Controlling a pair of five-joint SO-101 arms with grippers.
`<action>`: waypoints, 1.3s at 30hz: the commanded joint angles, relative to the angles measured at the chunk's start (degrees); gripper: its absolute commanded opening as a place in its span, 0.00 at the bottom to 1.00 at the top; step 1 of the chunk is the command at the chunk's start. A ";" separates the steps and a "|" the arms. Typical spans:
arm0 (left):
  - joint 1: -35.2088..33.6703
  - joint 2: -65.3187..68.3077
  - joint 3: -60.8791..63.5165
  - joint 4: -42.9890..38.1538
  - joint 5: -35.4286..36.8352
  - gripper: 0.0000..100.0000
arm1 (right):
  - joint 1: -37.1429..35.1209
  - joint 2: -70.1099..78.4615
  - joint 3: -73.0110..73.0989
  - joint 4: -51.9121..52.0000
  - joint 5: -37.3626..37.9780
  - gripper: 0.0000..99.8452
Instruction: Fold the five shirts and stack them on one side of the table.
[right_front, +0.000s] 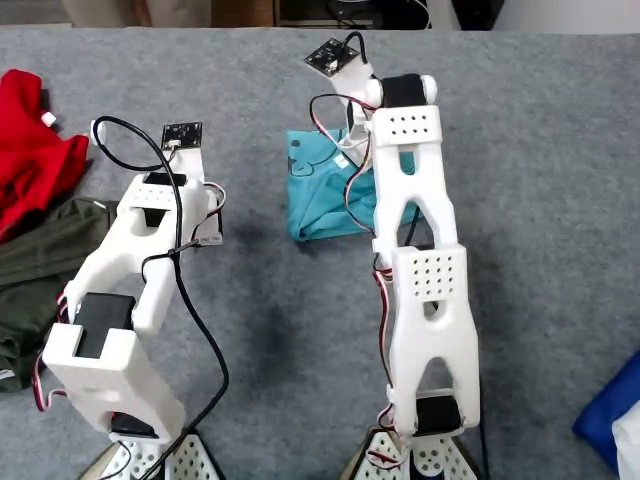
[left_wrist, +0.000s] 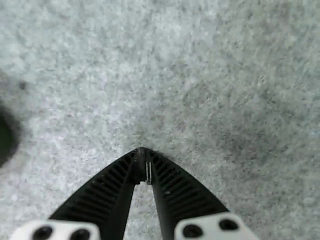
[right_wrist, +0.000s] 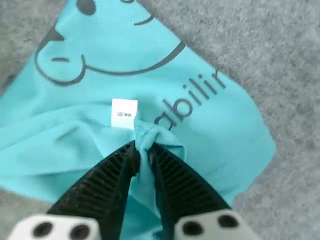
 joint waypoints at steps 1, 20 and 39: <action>-0.35 -2.95 0.00 -0.53 0.35 0.02 | 2.33 -0.75 -4.44 3.96 1.14 0.01; -0.26 -2.95 0.00 -0.53 0.18 0.02 | 7.52 -18.24 22.46 4.04 7.65 0.01; -0.26 -2.86 0.00 -0.53 0.00 0.02 | 9.27 -30.02 43.47 2.55 12.04 0.01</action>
